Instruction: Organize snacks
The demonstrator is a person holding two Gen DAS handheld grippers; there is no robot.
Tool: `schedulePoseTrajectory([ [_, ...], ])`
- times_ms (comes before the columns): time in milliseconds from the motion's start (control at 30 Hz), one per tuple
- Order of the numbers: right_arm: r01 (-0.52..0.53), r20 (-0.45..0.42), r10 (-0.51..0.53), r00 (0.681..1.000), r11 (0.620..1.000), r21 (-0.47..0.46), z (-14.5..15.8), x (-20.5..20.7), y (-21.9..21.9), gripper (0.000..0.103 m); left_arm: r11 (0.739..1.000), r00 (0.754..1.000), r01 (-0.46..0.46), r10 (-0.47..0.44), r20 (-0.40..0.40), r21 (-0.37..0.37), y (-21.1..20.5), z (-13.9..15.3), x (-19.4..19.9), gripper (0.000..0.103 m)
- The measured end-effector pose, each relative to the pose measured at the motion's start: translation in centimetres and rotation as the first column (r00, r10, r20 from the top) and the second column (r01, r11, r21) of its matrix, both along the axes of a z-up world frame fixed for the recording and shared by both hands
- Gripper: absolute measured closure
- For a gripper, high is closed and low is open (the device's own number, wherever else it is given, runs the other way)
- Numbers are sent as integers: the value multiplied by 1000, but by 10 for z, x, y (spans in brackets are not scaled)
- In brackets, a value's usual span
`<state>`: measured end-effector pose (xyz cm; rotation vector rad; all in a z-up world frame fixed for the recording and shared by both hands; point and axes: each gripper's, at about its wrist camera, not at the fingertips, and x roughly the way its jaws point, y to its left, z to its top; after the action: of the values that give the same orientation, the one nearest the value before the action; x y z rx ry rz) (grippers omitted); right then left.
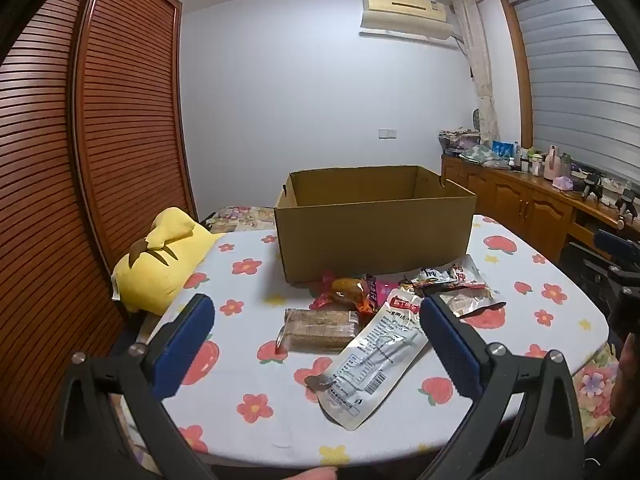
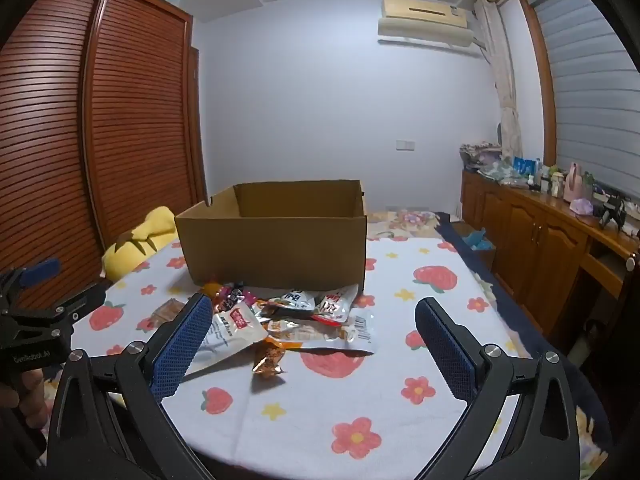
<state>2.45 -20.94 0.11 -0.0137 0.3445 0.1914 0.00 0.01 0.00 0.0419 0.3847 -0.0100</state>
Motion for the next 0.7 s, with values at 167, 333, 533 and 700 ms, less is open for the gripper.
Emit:
schedulePoseTrajectory([
  [167,1,5,-1,1000,1000,4,0,0,0,0,1000,1000,-3,2,1,4,0,0,0,0],
  [333,4,5,-4,1000,1000,2,-1,0,0,0,1000,1000,-5,5,1,5,0,0,0,0],
  [533,4,5,-5,1000,1000,4,-2,-1,-3,0,1000,1000,-1,1,0,5,0,0,0,0],
  [700,4,4,-4,1000,1000,3,-2,-1,-2,0,1000,1000,-5,5,2,10,-5,-4,-3,0],
])
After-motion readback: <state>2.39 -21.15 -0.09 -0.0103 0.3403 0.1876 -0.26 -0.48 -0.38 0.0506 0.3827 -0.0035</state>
